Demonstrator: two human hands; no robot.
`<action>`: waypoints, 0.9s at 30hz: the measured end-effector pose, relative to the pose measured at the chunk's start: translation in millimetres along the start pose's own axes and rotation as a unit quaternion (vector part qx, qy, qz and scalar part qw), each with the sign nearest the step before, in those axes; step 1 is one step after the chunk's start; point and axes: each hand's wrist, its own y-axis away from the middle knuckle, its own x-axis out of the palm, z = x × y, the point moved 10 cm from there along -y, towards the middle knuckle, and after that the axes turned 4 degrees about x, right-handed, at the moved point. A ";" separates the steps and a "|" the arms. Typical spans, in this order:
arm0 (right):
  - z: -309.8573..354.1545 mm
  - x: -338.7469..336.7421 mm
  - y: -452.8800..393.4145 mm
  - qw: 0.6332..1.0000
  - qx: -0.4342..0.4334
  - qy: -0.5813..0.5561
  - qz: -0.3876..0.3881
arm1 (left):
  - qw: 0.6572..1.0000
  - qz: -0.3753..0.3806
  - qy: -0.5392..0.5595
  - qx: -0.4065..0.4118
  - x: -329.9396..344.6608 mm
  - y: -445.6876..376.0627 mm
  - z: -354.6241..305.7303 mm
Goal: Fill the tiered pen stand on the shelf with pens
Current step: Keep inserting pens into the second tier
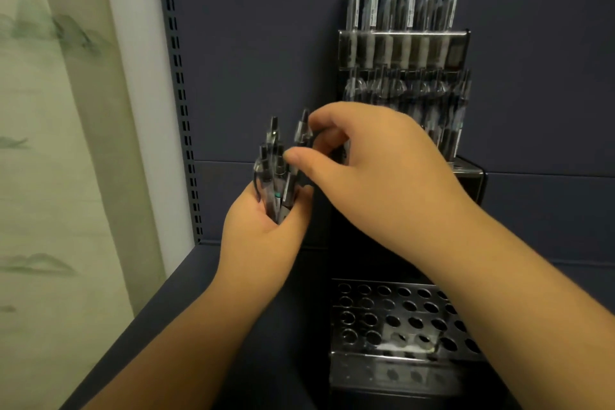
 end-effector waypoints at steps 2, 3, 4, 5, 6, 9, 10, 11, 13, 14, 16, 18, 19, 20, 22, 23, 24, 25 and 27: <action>-2.6 -0.9 -1.4 0.999 0.007 -0.041 -0.009 | 1.000 -0.002 -0.001 -0.001 -0.4 -0.2 1.0; -4.4 -1.5 -1.9 0.998 0.010 -0.057 -0.015 | 1.000 -0.003 -0.003 -0.001 -0.7 -0.4 1.0; -5.8 -2.1 -2.2 0.997 0.014 -0.068 -0.019 | 1.000 -0.003 -0.005 0.002 -0.7 -0.6 0.5; -6.7 -2.2 -2.4 0.997 0.016 -0.074 -0.023 | 1.000 -0.004 -0.008 0.004 -0.7 -0.7 0.4; -7.4 -1.8 -2.6 0.996 0.018 -0.079 -0.027 | 1.000 -0.004 -0.008 0.005 -0.6 -0.7 0.3; -8.1 -4.8 -3.8 0.992 0.018 -0.115 -0.038 | 1.000 0.003 0.001 -0.002 1.5 -0.5 2.3; -7.8 -6.7 -3.9 0.991 0.016 -0.126 -0.042 | 1.000 0.006 0.007 -0.003 2.4 -1.1 2.5; -8.0 -8.5 -3.9 0.990 0.013 -0.135 -0.045 | 1.000 0.004 0.014 -0.004 2.4 -2.2 2.7; -10.2 -10.6 -5.9 0.986 0.015 -0.156 -0.052 | 1.000 -0.009 0.019 -0.005 -0.1 -5.0 4.0; -11.2 -13.1 -7.6 0.984 0.016 -0.165 -0.061 | 1.000 -0.017 0.012 -0.002 -2.2 -6.4 5.1; -14.4 -32.8 -9.4 0.976 0.008 -0.182 -0.118 | 0.999 -0.023 -0.033 0.003 -5.6 -8.1 9.6; -21.0 -67.7 -7.3 0.958 0.001 -0.212 -0.192 | 0.998 -0.006 -0.068 -0.018 -3.6 -7.9 21.2; -25.5 -85.6 -5.8 0.950 -0.003 -0.227 -0.214 | 0.997 0.003 -0.065 -0.037 -1.9 -7.1 28.7; -29.9 -102.1 -4.5 0.945 -0.006 -0.236 -0.228 | 0.997 0.008 -0.055 -0.056 -0.6 -6.6 36.1; -39.7 -125.1 -1.8 0.939 -0.005 -0.243 -0.242 | 0.996 0.008 -0.039 -0.082 0.5 -6.8 45.6; -46.9 -131.1 -1.3 0.939 0.005 -0.240 -0.246 | 0.995 0.005 -0.031 -0.090 0.4 -6.7 48.2; -54.3 -135.0 -0.8 0.940 0.020 -0.229 -0.251 | 0.995 0.001 -0.022 -0.096 0.4 -6.7 50.1; -59.9 -138.7 0.4 0.944 0.030 -0.209 -0.255 | 0.995 -0.003 -0.016 -0.100 0.1 -6.2 51.7; -62.1 -143.2 2.1 0.950 0.030 -0.176 -0.258 | 0.994 -0.006 -0.015 -0.104 0.4 -5.4 54.1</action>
